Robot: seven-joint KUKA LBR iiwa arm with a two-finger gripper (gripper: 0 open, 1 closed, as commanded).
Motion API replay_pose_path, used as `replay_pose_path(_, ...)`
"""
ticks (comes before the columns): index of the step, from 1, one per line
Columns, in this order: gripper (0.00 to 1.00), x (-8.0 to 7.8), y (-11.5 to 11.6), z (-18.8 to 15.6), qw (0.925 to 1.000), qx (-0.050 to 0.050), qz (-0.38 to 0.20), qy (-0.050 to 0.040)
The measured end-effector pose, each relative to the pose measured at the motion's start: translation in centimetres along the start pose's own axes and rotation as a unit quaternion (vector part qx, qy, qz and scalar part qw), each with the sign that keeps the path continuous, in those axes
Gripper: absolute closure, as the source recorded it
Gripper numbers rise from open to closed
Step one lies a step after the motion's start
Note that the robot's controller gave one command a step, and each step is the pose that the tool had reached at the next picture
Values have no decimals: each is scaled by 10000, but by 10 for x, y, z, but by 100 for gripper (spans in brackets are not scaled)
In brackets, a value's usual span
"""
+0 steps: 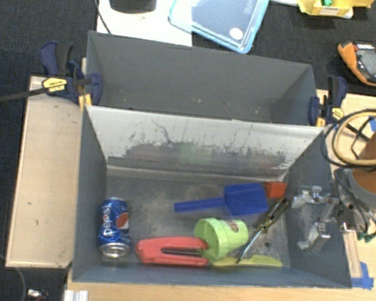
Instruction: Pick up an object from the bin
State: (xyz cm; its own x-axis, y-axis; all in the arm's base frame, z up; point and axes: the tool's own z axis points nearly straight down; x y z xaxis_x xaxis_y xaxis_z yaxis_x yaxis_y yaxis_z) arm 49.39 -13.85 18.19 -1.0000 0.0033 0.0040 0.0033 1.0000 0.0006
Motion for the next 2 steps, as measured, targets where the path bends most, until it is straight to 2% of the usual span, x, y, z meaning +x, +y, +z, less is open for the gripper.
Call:
replay_pose_path(1,0,-2,1,-3,10000,8,-16,-35)
replay_pose_path(2,0,-63,77,88,9997,4,218,-76)
